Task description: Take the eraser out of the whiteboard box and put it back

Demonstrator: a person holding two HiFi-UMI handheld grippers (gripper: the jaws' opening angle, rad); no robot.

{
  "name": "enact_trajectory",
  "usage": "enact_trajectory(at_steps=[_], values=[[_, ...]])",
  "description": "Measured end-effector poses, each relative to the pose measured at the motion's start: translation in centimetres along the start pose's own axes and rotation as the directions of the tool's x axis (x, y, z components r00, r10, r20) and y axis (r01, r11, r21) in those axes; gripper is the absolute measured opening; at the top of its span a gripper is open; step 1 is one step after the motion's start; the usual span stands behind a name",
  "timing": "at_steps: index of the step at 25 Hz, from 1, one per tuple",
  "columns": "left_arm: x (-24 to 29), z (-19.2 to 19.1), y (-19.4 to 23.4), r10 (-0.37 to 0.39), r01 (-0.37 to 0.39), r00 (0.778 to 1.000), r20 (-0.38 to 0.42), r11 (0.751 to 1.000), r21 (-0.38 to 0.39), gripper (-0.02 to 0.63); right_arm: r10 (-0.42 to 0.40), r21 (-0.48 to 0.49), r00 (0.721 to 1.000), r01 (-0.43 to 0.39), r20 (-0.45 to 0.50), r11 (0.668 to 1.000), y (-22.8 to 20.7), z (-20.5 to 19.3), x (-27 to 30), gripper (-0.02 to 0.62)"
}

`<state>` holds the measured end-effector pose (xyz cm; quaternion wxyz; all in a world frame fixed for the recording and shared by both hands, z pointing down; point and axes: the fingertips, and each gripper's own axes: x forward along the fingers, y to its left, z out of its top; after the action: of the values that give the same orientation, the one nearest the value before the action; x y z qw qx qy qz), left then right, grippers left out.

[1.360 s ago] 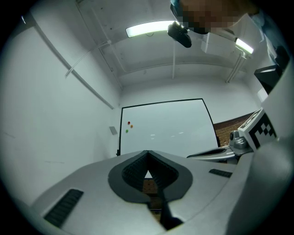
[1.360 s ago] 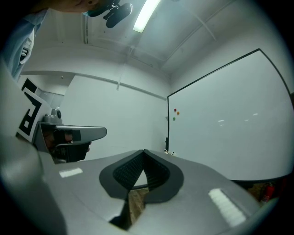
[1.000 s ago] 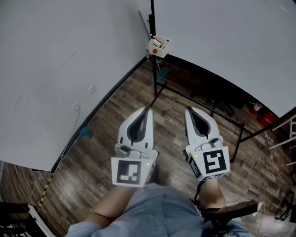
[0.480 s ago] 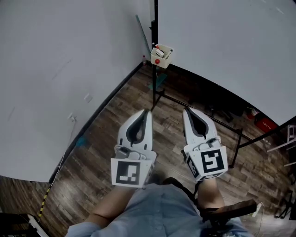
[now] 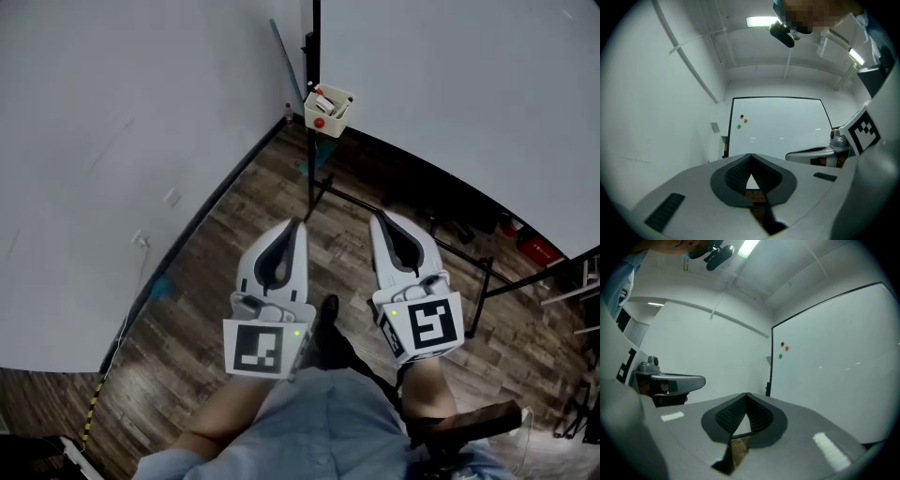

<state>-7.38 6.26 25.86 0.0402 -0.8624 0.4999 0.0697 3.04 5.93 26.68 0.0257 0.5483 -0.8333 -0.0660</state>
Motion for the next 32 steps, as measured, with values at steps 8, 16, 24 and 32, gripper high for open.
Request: enact_trajectory(at_steps=[8,16,24,32], values=[[5.5,-1.0,2.2,-0.003,0.003,1.0,-0.003,1.0,0.022,0.003,0.006,0.014,1.0,-0.006,0.027,1.0,-2.9,-0.3,5.1,0.002],[12.7,-1.8,5.2,0.007,-0.006,1.0,-0.026,0.999,0.033,0.003,0.028,0.029,0.999,-0.029,0.015,0.999,-6.5,-1.1,11.5,0.002],[19.0,-3.0,7.7,0.019,-0.017,0.999,-0.051,0.999,0.049,0.003,0.061,0.054,0.998,-0.06,-0.003,0.997,-9.7,-2.8,17.3,0.002],[22.1,-2.5,9.9,0.043,-0.042,0.999,-0.029,0.998,0.048,0.003,0.096,0.028,0.995,-0.096,-0.005,0.995,-10.7,-2.3,21.5,0.002]])
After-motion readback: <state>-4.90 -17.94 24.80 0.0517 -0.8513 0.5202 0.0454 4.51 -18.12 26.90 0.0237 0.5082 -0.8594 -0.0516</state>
